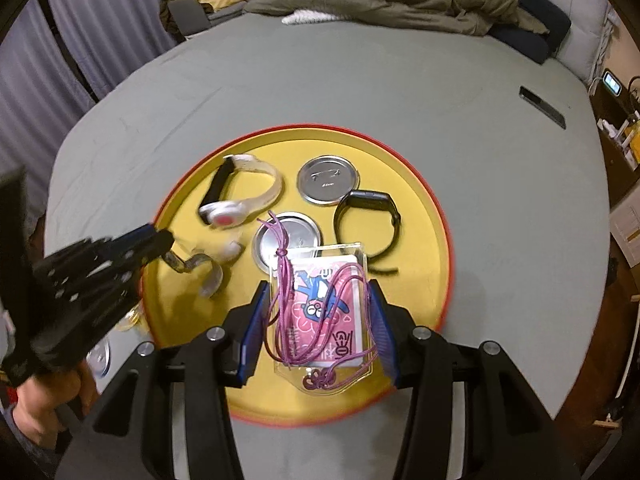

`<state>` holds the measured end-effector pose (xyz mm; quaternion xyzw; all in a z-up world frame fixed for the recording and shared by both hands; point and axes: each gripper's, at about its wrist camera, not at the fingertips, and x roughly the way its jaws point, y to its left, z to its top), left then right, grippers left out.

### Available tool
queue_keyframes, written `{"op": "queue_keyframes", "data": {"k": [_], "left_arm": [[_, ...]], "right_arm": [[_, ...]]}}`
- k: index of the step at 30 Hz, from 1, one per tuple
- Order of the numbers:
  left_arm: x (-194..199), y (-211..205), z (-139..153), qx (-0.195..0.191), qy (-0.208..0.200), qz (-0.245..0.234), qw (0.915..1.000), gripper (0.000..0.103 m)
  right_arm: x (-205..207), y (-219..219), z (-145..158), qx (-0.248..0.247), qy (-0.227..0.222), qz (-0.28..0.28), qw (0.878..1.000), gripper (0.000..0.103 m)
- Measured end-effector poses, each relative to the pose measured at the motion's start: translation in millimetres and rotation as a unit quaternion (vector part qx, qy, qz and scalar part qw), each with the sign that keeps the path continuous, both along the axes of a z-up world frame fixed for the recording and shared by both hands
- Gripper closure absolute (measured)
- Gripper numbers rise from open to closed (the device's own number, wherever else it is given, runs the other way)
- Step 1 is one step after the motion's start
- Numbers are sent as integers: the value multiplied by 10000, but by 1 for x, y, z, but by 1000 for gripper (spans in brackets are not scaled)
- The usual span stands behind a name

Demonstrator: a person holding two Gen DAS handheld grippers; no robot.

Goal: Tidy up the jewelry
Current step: 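Carry the watch and pink badge over the tray and open both tools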

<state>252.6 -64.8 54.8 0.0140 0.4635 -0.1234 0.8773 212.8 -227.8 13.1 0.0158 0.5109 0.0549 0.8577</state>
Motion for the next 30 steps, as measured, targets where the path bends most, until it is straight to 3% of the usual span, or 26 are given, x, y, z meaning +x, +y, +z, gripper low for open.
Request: {"op": "queue_keyframes", "data": {"k": [1,3,15,30], "left_arm": [[2,-1,-2,63,-18,-20,10000,82],[7,-5,-9,156,28,-86,9998,103],[14,-6,-32,171,192,-119,9996,103],[14,-3,-43,280,270,-114,9992,103]], "right_arm": [[7,0,-5,-1,50,-14,10000,58],[20,1,-16,12,183,-39,9998,58],[36,10,-69,125,741,6,9972,58],[32,8,-82,-1,857,-105,9963,55]]}}
